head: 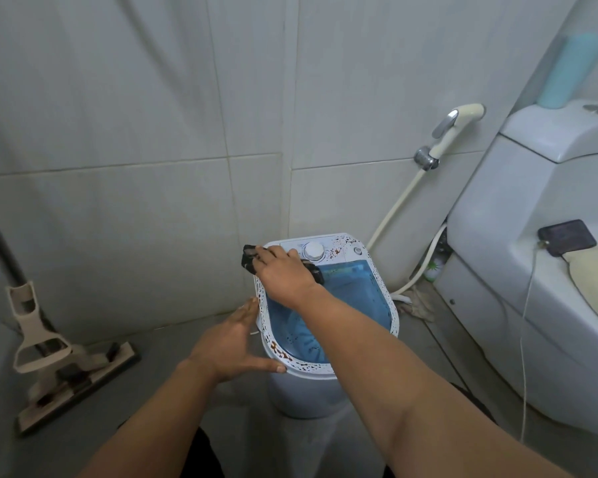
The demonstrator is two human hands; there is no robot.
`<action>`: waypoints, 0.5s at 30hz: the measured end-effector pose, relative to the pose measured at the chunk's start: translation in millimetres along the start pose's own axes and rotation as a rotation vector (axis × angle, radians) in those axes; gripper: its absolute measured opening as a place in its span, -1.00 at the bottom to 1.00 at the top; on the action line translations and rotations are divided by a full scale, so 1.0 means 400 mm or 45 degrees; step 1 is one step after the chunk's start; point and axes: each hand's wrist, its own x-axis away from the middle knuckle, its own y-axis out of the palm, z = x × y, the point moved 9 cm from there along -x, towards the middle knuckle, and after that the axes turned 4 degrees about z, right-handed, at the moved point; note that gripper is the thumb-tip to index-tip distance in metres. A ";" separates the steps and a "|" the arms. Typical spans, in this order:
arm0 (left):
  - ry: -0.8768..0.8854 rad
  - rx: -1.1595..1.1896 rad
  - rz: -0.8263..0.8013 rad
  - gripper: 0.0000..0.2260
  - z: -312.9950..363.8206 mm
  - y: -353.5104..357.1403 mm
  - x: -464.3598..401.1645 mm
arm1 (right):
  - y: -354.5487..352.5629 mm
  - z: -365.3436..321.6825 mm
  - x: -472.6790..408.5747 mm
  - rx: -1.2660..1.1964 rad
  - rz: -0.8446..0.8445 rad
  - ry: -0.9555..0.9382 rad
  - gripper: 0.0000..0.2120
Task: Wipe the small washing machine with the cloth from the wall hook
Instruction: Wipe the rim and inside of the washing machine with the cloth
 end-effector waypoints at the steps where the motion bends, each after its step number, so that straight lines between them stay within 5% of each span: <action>1: -0.001 -0.011 -0.001 0.36 0.001 -0.001 0.000 | -0.007 0.005 -0.005 0.034 -0.009 -0.024 -0.58; 15: -0.010 -0.124 -0.044 0.37 0.004 -0.003 -0.001 | -0.066 0.272 -0.059 -0.140 -0.318 0.324 -0.70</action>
